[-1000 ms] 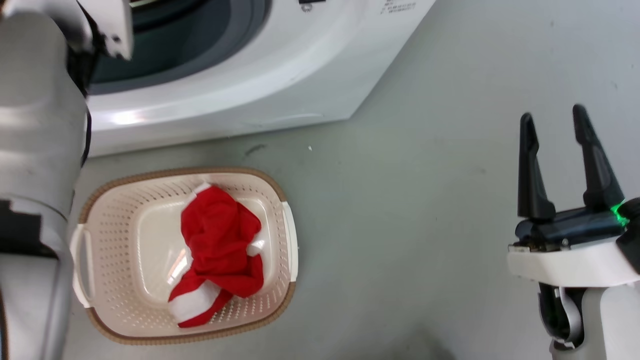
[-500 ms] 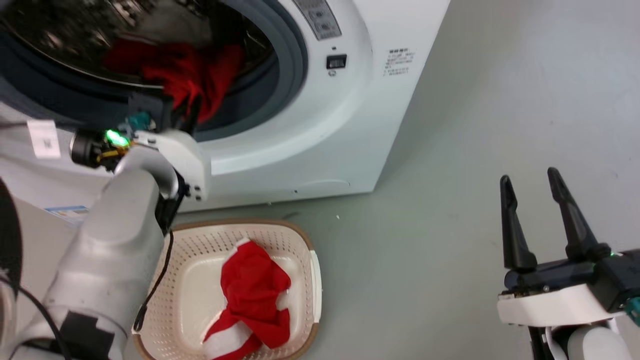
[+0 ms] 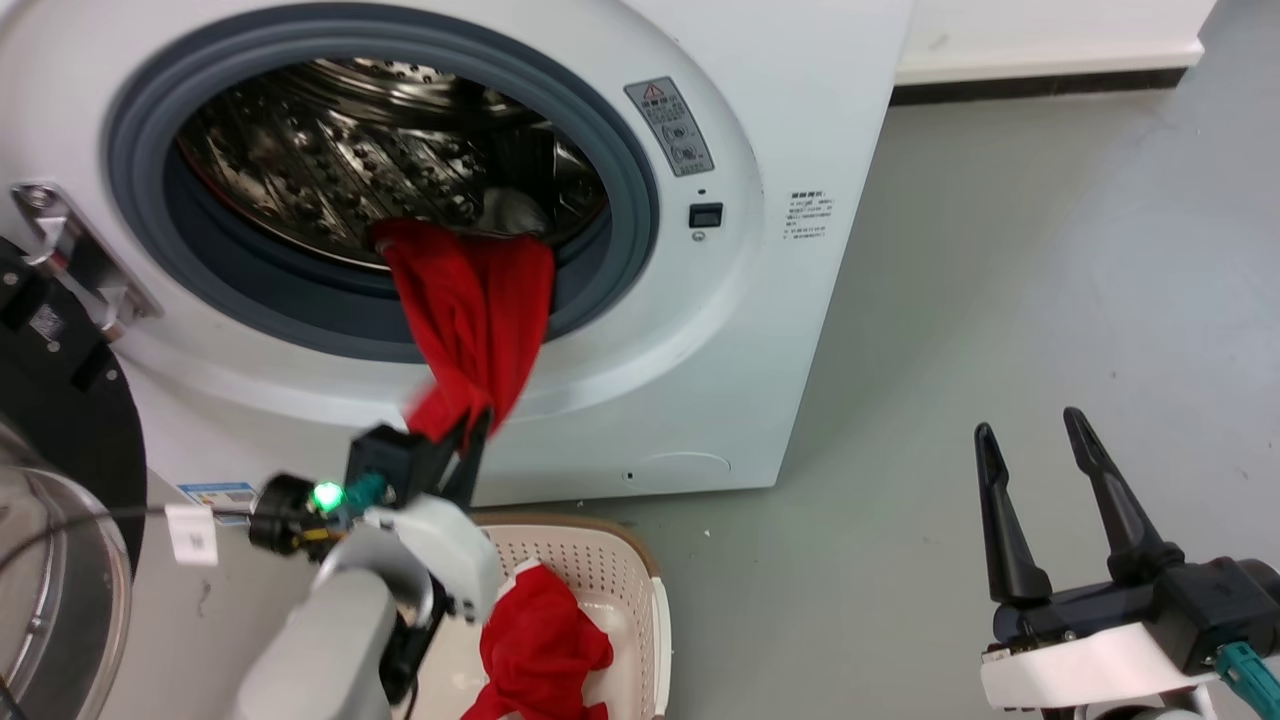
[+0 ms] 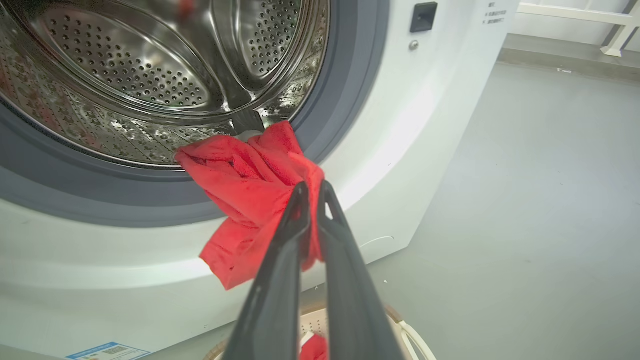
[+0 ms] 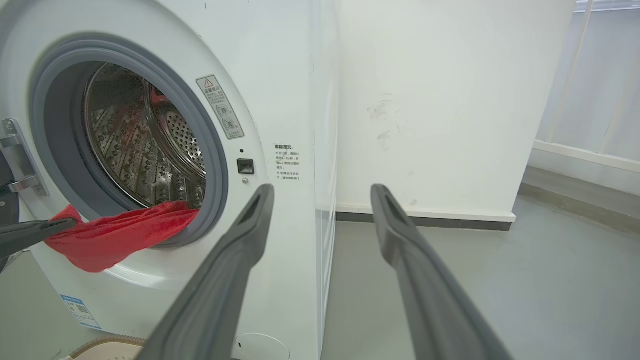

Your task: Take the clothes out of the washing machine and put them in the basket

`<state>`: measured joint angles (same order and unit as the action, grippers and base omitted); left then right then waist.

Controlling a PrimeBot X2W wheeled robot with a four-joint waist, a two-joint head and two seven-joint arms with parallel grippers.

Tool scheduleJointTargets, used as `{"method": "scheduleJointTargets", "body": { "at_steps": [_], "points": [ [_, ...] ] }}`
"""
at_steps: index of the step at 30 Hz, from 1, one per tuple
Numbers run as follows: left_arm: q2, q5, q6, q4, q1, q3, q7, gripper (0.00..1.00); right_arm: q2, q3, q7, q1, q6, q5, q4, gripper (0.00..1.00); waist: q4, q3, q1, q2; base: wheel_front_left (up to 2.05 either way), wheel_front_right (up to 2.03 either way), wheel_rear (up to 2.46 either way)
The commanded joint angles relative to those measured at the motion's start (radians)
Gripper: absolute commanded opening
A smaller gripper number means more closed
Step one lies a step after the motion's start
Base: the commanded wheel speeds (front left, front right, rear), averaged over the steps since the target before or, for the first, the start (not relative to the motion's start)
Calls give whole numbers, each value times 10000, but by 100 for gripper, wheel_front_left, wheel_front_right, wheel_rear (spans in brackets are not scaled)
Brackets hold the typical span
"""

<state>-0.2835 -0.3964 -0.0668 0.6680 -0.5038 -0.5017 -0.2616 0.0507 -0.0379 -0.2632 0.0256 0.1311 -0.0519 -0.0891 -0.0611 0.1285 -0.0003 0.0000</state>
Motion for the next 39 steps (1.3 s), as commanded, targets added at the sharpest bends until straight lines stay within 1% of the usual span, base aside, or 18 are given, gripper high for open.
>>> {"method": "scheduleJointTargets", "body": {
  "at_steps": [1,5,9,16,22,27,32,39],
  "points": [
    [-12,-41,89,-280,370,-45,-5,0,-10,-10,-24,175,-7,73,29,100,91,-235,3,0,0,0,0],
    [24,-205,181,-849,1348,-243,241,0,-10,-22,-24,316,-7,102,25,100,185,-398,3,0,0,0,0],
    [109,-318,150,-1034,2043,-483,447,0,-9,-87,-24,373,-8,106,38,100,201,-420,3,0,0,0,0],
    [328,-582,64,-575,2765,-707,497,0,-9,-138,-24,235,-7,119,-4,100,71,-228,3,0,0,0,0],
    [611,-747,-38,569,2723,-738,377,0,-10,-77,-24,-76,-7,150,-97,100,-83,259,3,0,0,0,0],
    [968,-1051,-136,1984,2316,-588,273,0,-10,-63,-24,-428,-7,150,-223,100,-216,981,3,0,0,0,0],
    [1316,-1265,-247,3372,1566,-414,137,0,-10,-22,-24,-943,-7,138,-367,100,-382,1892,3,0,0,0,0],
    [1604,-1454,-382,4961,274,-296,76,0,-12,146,-24,-1650,-7,188,-590,100,-468,3213,3,0,0,0,0]
  ]
}}
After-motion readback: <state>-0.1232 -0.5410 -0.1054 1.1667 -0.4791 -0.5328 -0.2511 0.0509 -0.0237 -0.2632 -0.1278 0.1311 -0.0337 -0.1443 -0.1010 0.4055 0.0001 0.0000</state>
